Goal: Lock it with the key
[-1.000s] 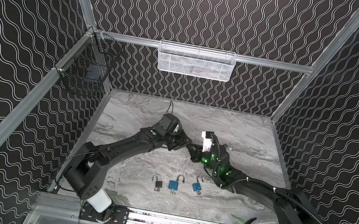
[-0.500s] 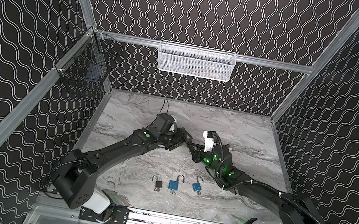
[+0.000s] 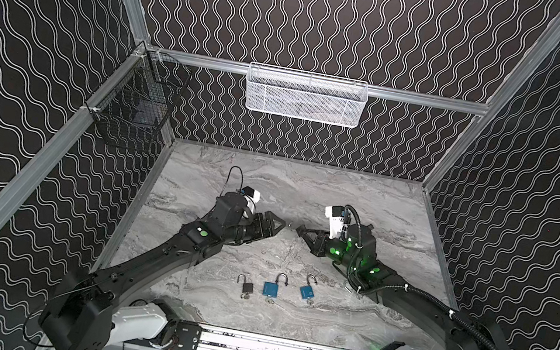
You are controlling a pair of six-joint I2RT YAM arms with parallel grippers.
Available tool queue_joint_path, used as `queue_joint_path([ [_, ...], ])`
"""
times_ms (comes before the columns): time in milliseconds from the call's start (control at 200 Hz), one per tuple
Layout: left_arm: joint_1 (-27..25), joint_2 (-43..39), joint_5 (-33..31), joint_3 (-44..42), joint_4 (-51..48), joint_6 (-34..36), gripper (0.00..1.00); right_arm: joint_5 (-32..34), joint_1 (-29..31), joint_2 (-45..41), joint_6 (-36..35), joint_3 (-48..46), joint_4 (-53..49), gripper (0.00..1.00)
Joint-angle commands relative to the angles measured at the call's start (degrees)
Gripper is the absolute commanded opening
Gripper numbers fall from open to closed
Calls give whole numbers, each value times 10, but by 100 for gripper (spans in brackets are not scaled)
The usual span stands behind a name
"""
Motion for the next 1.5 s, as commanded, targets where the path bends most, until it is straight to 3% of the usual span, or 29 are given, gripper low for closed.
queue_joint_path([
  [0,5,9,37,-23,92,18,81,-81,-11,1,9,19,-36,0],
  [230,6,72,82,-34,212,-2,82,-129,-24,29,6,51,-67,0],
  [656,7,155,128,-13,291,-51,81,-150,-25,70,13,67,-31,0],
  [726,6,156,134,-11,284,-71,80,-139,-25,78,-4,72,-45,0],
  [956,9,159,152,41,120,-110,80,-113,-24,94,-66,73,-51,0],
  [1151,10,157,104,115,-62,-41,80,-99,-23,97,-80,75,-53,0],
  [1361,11,174,112,125,-27,-40,80,-119,-24,110,-74,78,-40,0],
  [1497,11,181,130,100,71,-77,79,-122,-24,112,-79,77,-46,0],
])
